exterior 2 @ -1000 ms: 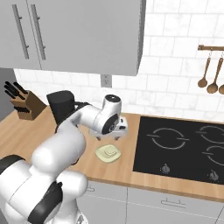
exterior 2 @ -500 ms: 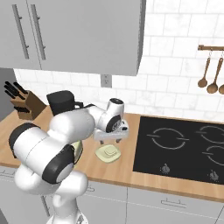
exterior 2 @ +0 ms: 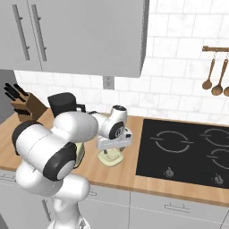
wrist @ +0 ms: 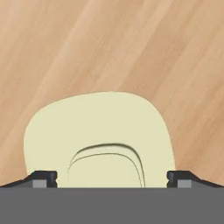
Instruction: Close the lid blender by securely placing the lid on top.
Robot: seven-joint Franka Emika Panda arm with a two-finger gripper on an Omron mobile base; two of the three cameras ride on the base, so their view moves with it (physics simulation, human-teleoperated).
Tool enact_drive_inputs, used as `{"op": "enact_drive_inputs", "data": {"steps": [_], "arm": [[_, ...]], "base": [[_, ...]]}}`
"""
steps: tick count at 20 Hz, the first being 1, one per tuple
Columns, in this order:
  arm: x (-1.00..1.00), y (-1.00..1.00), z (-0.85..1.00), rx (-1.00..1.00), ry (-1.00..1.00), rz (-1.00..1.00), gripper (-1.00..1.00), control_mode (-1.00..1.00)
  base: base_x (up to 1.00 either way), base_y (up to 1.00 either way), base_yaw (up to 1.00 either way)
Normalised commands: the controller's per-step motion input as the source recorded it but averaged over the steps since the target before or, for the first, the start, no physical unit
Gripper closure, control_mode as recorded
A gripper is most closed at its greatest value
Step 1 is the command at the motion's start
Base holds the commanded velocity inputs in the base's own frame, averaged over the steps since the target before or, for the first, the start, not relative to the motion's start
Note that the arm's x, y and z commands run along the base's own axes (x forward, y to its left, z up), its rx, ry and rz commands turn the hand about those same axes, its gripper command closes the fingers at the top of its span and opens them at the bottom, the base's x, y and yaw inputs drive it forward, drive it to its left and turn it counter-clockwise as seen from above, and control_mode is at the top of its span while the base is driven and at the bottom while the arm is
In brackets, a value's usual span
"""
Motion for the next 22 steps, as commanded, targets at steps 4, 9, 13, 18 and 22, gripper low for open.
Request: {"op": "enact_drive_inputs", "data": {"steps": [4,9,13,18,22], "arm": [[-0.1,0.03,-0.38,-0.09,-0.01,0.1,-1.0,-1.0],[0.03,0.01,-0.46,-0.07,-0.03,0.09,-1.0,-1.0],[-0.05,0.16,-0.48,-0.04,-0.06,0.1,1.0,-1.0],[-0.15,0.0,0.34,0.0,-0.14,0.13,1.0,-1.0],[0.0,-0.11,0.99,0.0,-0.17,0.17,1.0,-1.0]], "base": [[0.0,0.0,0.0],[0.0,0.0,0.0],[0.0,0.0,0.0],[0.0,0.0,0.0],[0.0,0.0,0.0]]}}
